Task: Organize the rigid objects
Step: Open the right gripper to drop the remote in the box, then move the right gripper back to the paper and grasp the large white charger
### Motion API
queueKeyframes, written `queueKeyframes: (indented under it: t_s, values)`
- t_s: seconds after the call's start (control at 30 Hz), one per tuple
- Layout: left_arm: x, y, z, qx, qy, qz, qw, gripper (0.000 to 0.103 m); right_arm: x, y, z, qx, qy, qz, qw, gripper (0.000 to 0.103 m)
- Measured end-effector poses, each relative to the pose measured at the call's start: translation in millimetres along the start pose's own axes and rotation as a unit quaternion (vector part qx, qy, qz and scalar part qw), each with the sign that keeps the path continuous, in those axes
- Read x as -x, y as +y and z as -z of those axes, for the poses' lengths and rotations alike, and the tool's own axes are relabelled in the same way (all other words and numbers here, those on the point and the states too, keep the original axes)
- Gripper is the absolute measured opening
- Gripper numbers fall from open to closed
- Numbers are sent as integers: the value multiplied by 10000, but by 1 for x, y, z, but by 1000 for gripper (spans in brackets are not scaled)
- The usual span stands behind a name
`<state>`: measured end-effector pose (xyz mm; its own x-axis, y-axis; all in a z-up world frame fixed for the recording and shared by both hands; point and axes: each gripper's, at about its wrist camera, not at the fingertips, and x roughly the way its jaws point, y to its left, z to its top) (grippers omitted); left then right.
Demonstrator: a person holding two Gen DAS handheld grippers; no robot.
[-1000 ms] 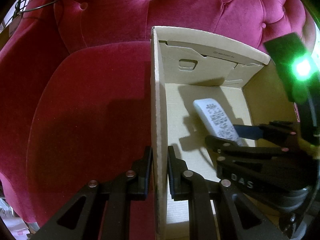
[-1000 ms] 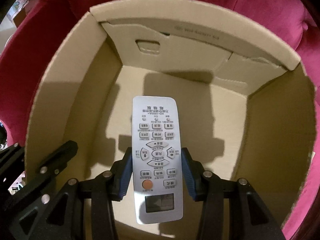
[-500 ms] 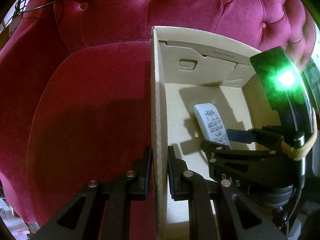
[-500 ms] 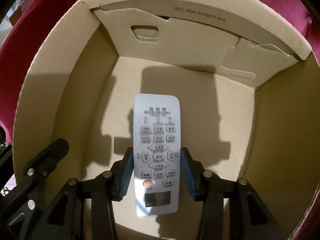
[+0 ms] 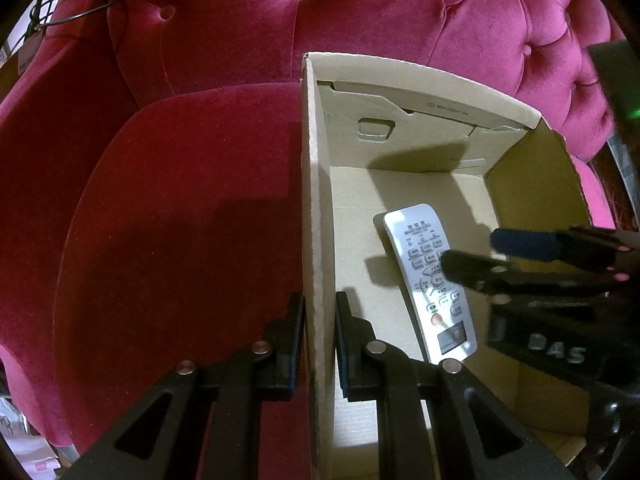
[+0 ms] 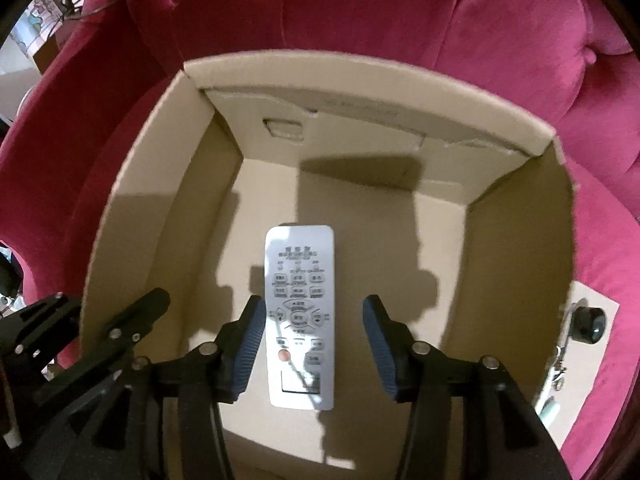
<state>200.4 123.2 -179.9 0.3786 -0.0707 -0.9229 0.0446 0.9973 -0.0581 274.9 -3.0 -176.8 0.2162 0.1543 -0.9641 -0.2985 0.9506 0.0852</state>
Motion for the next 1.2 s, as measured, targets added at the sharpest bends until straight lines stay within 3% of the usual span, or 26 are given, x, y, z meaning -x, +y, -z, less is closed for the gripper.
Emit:
queueKeyframes:
  t_s: [0.1,0.23,0.27,0.57,0.9,1.2]
  values:
    - [0,0,0,-2,0,-3,10000,16,15,-4,-2,18,-137,71,9999,62]
    - [0,0,1,-15,-1,-16,10000,16,34,-6,-3,82,-320,129,9994,76]
    - [0,0,0,-13,0,-18,10000,16,32,-1,11,102,-358,148,9992,79]
    - [1,-1,0,-18,-1,-30,10000,16,68,-22,23,60,-611,271,9977,102]
    - [1,-2,-1,-19,0,-40,10000,16,112,-73,42,-259,-802,558,9949,103]
    - [1,-3,0,-15,0,-39,10000,16,120,-114,60,-515,-748,766,9929,103]
